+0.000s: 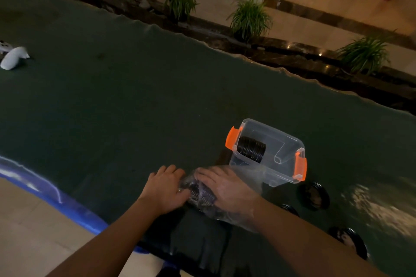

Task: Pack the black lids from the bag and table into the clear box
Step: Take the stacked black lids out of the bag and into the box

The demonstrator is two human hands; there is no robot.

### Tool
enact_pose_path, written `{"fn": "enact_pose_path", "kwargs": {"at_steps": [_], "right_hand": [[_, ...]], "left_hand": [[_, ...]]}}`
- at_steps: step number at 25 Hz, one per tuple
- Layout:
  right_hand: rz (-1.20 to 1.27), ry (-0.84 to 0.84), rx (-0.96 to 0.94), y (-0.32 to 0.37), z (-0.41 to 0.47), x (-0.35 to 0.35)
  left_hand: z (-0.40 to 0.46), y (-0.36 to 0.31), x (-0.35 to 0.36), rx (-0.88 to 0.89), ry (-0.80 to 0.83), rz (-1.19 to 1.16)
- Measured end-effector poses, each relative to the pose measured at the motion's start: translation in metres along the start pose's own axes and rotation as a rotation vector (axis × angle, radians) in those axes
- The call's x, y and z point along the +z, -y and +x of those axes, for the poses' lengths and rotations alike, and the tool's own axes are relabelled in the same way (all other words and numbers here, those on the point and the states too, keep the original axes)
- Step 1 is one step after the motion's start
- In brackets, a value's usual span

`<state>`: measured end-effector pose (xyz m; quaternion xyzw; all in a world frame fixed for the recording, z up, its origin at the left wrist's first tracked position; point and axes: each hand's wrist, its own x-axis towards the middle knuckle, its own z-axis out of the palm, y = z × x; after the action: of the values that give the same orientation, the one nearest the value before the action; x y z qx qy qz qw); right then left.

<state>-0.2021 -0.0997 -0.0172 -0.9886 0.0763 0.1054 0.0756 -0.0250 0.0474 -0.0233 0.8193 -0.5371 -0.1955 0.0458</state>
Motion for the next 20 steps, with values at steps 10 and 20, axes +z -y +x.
{"fn": "enact_pose_path", "kwargs": {"at_steps": [10,20], "right_hand": [[-0.003,0.022,0.000,-0.001,0.014,0.006],[-0.116,0.036,-0.152,-0.004,0.014,0.005]], "left_hand": [[0.017,-0.006,0.000,-0.054,-0.071,-0.098],[0.033,-0.001,-0.007,-0.125,-0.128,0.081]]}}
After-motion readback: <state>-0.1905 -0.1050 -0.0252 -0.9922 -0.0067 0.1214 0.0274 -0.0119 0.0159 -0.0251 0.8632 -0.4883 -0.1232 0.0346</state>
